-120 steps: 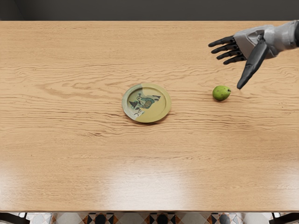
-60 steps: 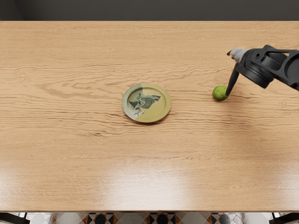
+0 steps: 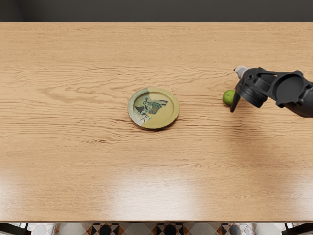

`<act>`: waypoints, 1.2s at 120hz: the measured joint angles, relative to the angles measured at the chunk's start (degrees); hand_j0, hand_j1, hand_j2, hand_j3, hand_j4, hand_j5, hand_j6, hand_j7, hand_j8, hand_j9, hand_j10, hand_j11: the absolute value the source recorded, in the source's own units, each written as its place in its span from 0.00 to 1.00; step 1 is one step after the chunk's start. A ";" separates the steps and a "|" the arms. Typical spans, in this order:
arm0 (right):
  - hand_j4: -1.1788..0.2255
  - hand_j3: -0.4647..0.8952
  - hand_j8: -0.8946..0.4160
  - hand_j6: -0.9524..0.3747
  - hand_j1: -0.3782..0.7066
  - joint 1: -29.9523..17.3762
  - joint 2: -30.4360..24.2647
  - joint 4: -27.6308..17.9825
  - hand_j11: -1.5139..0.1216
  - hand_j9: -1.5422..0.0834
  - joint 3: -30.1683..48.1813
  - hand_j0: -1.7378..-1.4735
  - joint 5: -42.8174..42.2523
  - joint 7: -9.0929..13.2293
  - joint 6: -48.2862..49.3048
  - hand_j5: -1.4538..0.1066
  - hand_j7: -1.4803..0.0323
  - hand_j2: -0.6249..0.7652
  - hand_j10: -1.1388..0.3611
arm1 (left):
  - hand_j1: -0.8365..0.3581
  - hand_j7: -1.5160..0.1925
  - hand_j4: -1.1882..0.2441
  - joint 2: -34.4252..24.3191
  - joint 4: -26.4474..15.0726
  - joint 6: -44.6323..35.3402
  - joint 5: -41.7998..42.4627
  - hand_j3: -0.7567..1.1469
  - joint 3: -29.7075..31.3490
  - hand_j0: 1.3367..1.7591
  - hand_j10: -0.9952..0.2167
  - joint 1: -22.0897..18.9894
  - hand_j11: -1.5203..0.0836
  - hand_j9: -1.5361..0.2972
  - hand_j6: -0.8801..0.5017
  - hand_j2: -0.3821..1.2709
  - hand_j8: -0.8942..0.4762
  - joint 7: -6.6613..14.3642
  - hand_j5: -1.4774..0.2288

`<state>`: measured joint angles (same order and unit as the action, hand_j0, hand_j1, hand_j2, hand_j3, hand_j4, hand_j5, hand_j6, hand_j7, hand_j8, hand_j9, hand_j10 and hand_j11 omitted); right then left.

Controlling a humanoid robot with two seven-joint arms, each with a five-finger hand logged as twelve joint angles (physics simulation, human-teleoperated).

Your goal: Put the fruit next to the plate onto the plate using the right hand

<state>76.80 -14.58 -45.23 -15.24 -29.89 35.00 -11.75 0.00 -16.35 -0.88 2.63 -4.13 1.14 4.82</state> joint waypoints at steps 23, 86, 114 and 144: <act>0.78 0.34 0.62 0.66 0.11 -0.67 1.41 0.89 0.86 0.89 0.03 0.30 0.21 0.00 0.05 0.87 0.91 0.44 0.71 | 0.99 0.88 0.83 0.00 0.00 0.00 0.00 0.40 0.00 0.76 0.82 0.00 0.94 0.84 0.63 0.23 0.65 0.01 0.86; 0.65 0.34 0.48 0.51 0.32 -1.65 1.92 1.63 0.71 0.73 -0.04 0.30 0.25 0.00 0.06 0.71 0.75 0.41 0.58 | 0.99 0.88 0.83 0.00 0.00 0.00 0.00 0.40 0.00 0.76 0.82 0.00 0.94 0.84 0.63 0.23 0.65 0.01 0.86; 0.62 0.34 0.45 0.49 0.36 -1.70 1.88 1.64 0.69 0.71 -0.05 0.30 0.34 0.00 0.06 0.68 0.72 0.41 0.56 | 0.99 0.88 0.83 0.00 0.00 0.00 0.00 0.40 0.00 0.76 0.82 0.00 0.94 0.84 0.63 0.23 0.65 0.00 0.86; 0.57 0.34 0.39 0.43 0.44 -1.70 1.64 1.64 0.62 0.65 -0.05 0.30 0.38 0.00 0.07 0.62 0.65 0.39 0.51 | 0.99 0.88 0.83 0.00 0.00 0.00 0.00 0.40 0.00 0.76 0.82 0.00 0.94 0.84 0.63 0.23 0.65 0.00 0.86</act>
<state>75.10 -12.94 -43.60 -15.29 -29.52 35.00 -11.68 0.00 -16.35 -0.88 2.63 -4.13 1.14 4.82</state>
